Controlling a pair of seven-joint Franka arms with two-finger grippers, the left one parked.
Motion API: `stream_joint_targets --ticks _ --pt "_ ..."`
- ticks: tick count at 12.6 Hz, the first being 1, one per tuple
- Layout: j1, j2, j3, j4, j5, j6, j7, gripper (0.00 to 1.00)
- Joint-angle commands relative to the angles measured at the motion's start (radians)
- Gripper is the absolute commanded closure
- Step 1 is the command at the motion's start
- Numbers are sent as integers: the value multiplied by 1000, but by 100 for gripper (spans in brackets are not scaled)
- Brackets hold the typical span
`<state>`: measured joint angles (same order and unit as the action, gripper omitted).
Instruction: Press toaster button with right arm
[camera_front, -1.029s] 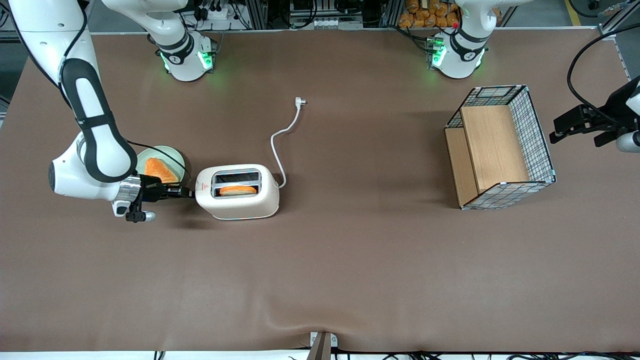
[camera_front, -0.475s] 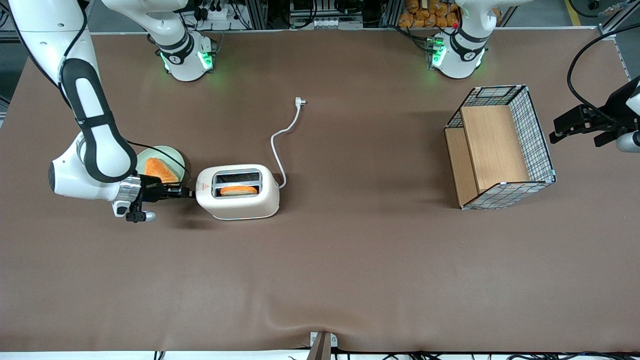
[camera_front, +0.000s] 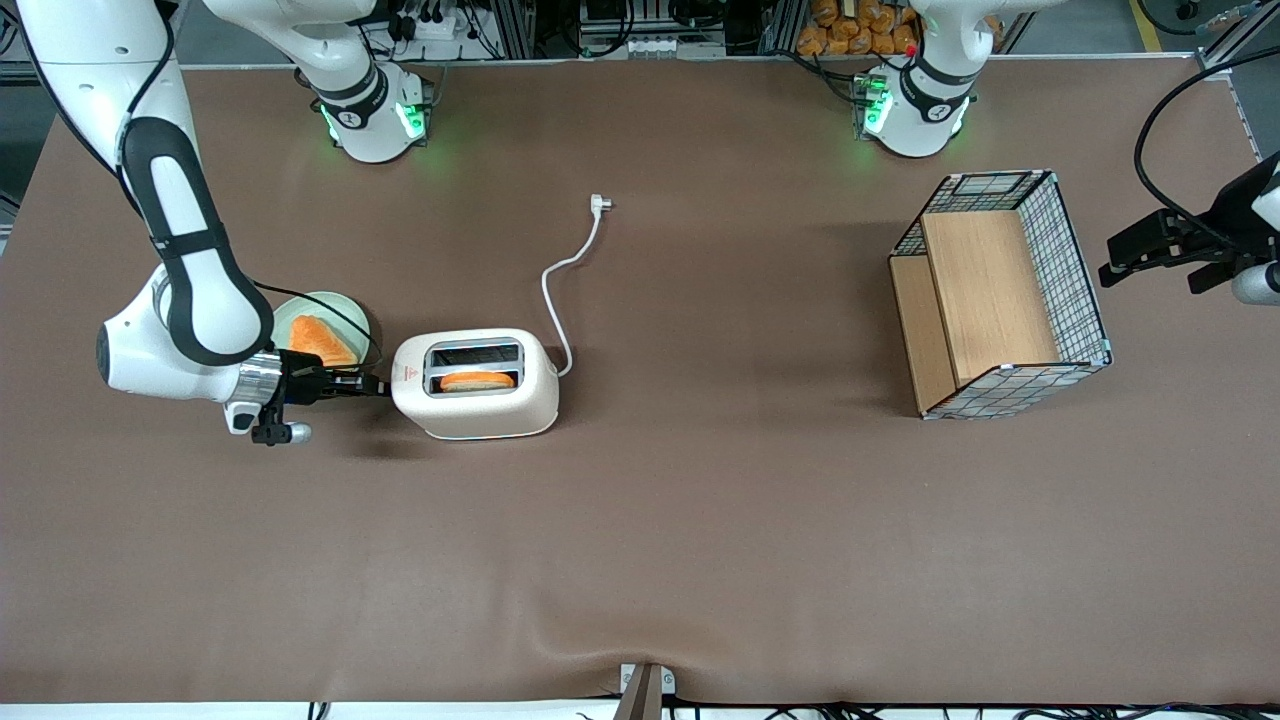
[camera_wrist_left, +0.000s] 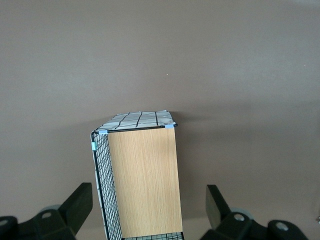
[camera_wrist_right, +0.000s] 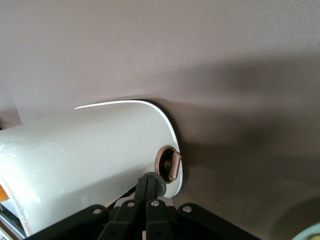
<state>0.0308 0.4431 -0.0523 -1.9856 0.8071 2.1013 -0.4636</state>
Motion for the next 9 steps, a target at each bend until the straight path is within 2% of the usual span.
stream_joint_targets --ticks 1,5,7,8,9 --pt "-25 55 8 39 -28 40 -40 100" --pt "-43 55 5 80 -39 -40 -33 100" --pt "-51 55 3 100 -77 -49 -32 100" --pt "-58 55 3 111 -83 -67 -30 58" --pt "-66 57 2 125 -86 -85 -30 22"
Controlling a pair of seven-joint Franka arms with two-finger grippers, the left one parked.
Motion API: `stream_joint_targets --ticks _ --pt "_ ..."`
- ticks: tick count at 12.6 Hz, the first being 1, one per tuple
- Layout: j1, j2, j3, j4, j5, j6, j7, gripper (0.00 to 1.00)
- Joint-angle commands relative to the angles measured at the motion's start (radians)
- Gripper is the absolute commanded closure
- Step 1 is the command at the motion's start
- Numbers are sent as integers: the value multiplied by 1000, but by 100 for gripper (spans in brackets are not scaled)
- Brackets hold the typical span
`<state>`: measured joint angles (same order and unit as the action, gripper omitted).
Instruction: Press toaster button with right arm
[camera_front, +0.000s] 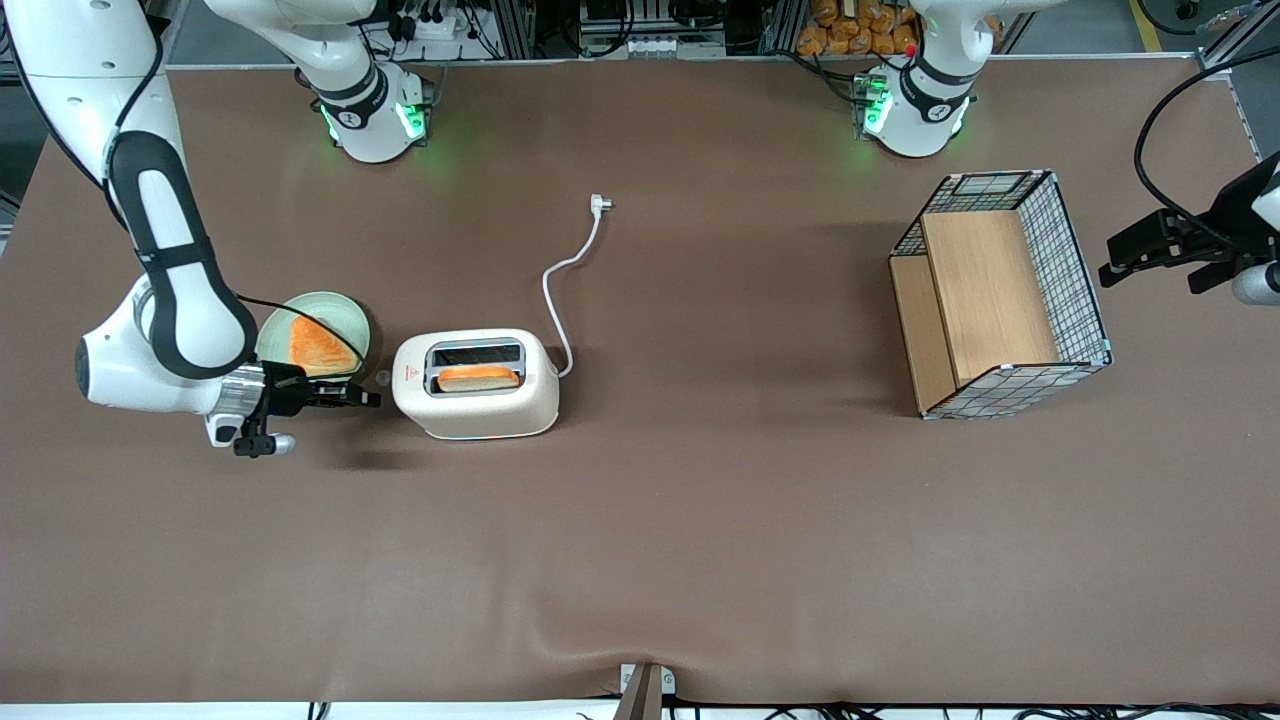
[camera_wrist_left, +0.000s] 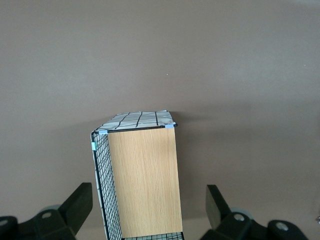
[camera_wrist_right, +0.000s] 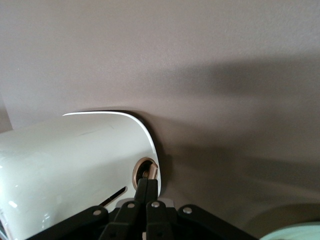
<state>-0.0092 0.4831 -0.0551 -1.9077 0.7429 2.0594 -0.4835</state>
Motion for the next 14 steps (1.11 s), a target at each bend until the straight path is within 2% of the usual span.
stream_joint_targets --ticks 1,5,7,9,12,14 --pt "-31 15 5 51 -45 -47 -10 0" --pt "-51 8 5 97 -170 -61 -4 0" --pt "-64 -4 -9 145 -241 -120 -3 0" --pt "-60 -32 -32 188 -278 -194 2 0" --pt "-54 -96 -37 228 -411 -280 98 0" --pt "-52 -150 -32 229 -467 -314 108 0"
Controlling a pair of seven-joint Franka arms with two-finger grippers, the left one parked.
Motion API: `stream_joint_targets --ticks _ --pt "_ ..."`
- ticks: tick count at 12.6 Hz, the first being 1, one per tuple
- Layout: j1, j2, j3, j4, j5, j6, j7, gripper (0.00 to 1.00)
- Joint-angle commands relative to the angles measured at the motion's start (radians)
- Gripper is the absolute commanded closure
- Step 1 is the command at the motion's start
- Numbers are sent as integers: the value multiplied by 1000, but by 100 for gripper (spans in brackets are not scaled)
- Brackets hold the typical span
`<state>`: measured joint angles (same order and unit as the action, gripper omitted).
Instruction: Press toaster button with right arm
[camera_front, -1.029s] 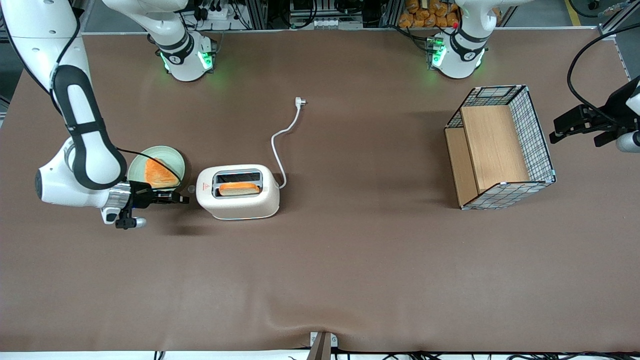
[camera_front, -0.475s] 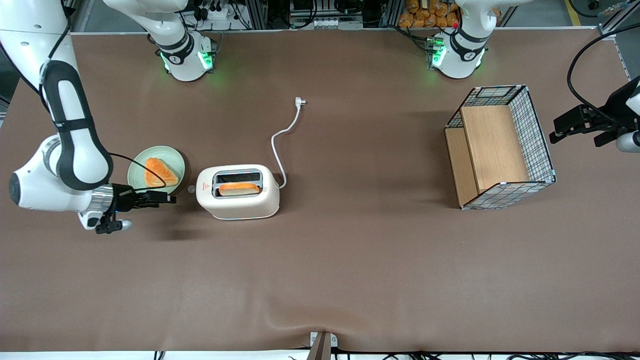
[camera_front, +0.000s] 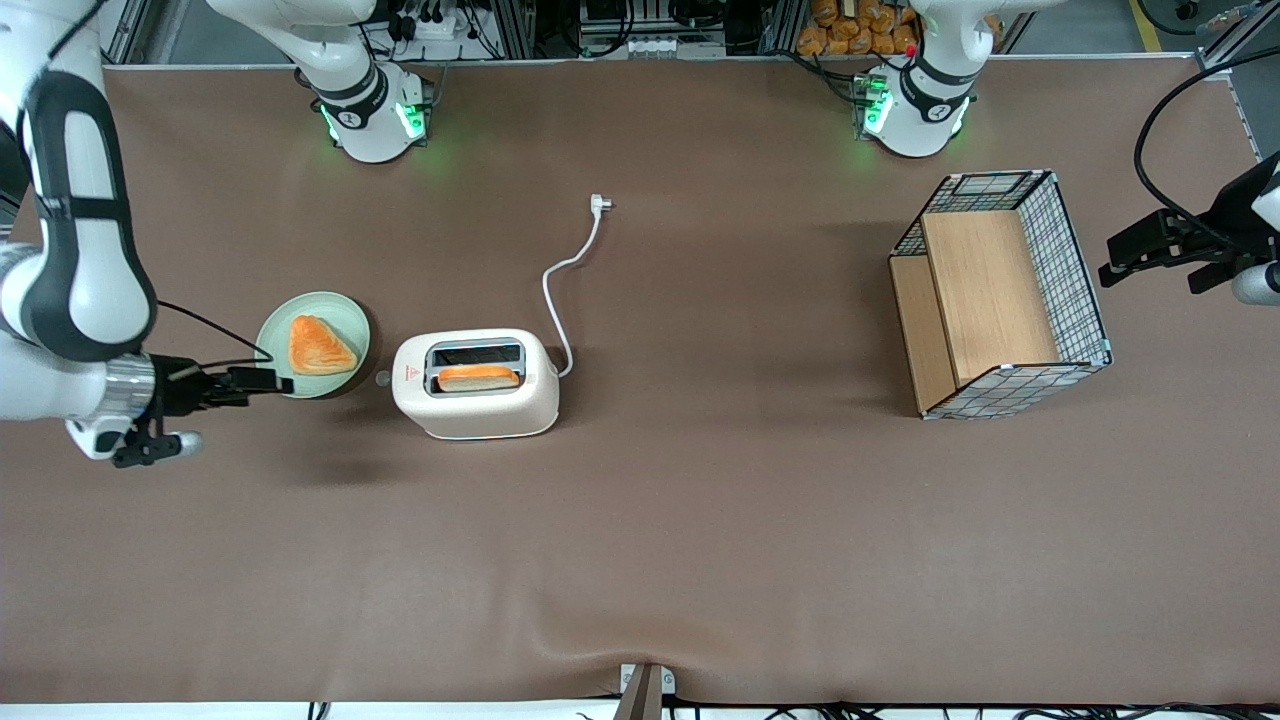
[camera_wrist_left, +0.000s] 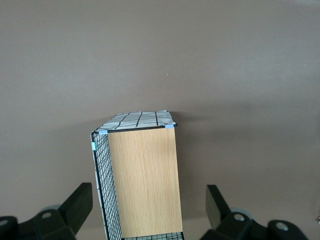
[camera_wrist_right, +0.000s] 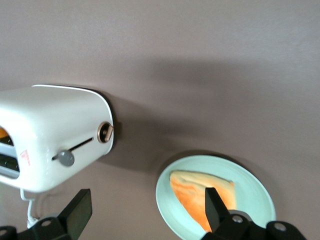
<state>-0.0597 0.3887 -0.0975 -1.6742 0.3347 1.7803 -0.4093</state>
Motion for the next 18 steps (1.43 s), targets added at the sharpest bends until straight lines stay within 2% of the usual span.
stream_joint_targets --ticks 1,5,8,14,15,18 --pt "-2 -83 10 -4 -65 -64 68 0" --pt "3 -197 27 -4 -135 -148 188 0" --pt "29 -261 36 -6 -143 -200 325 0" --pt "44 -439 47 -9 -226 -315 403 0" --pt "44 -442 51 -1 -241 -323 400 0" --pt "38 -390 47 161 -262 -344 394 0"
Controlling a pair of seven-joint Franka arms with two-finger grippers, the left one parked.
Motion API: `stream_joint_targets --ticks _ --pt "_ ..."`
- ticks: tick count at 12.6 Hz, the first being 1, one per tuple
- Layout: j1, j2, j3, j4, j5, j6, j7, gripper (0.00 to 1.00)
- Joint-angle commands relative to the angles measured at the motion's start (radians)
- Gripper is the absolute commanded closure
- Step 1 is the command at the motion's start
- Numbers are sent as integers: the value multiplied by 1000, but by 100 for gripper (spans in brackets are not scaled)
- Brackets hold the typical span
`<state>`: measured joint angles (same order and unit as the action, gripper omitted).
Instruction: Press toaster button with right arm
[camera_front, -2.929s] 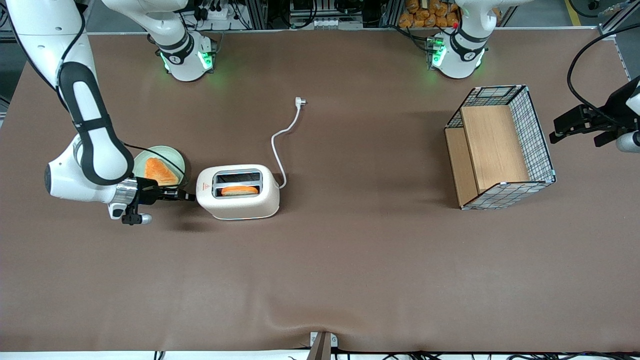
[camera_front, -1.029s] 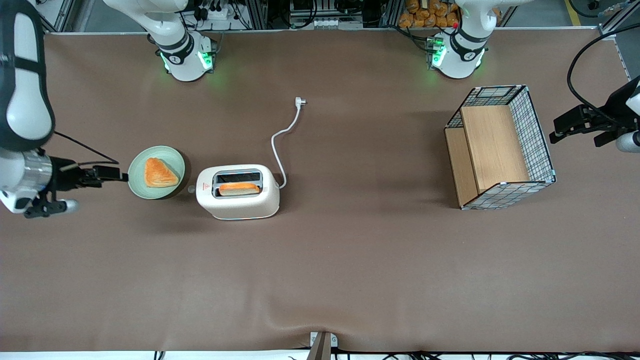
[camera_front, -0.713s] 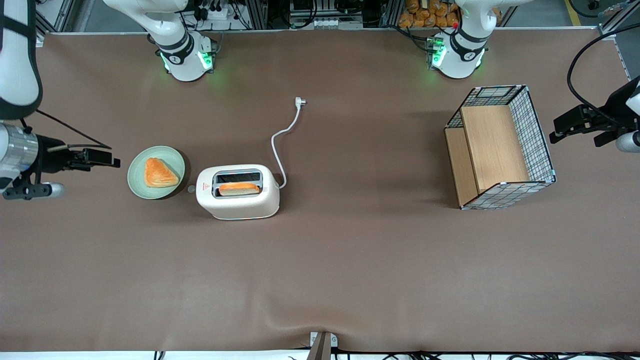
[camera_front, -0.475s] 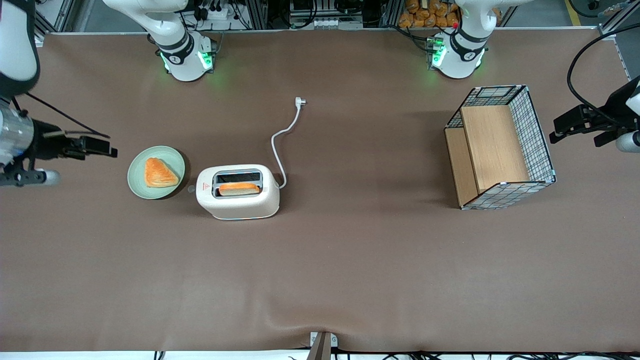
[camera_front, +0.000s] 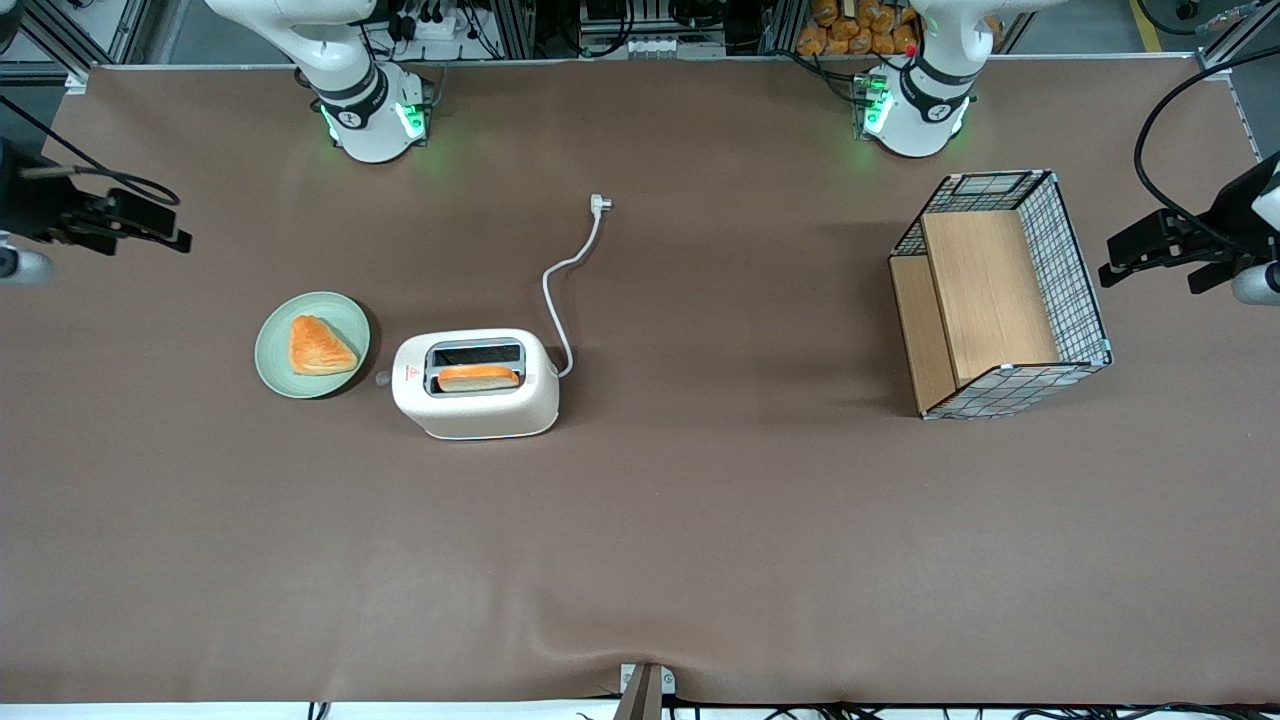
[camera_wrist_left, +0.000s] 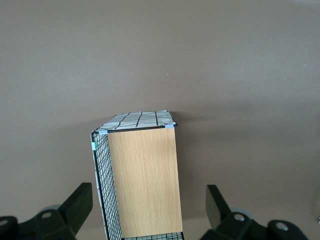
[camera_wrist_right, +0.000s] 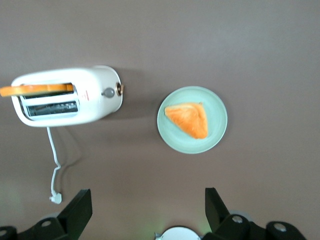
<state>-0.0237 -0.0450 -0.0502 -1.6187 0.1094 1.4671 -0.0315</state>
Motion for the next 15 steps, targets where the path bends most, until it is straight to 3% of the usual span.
stream_joint_targets --ticks 1,3,5,15 --pt "1 59 0 144 -66 -33 16 0" --pt "2 65 -2 151 -85 -33 16 0" --pt "11 62 4 152 -143 -33 25 0" --pt "11 59 4 151 -131 -33 19 0"
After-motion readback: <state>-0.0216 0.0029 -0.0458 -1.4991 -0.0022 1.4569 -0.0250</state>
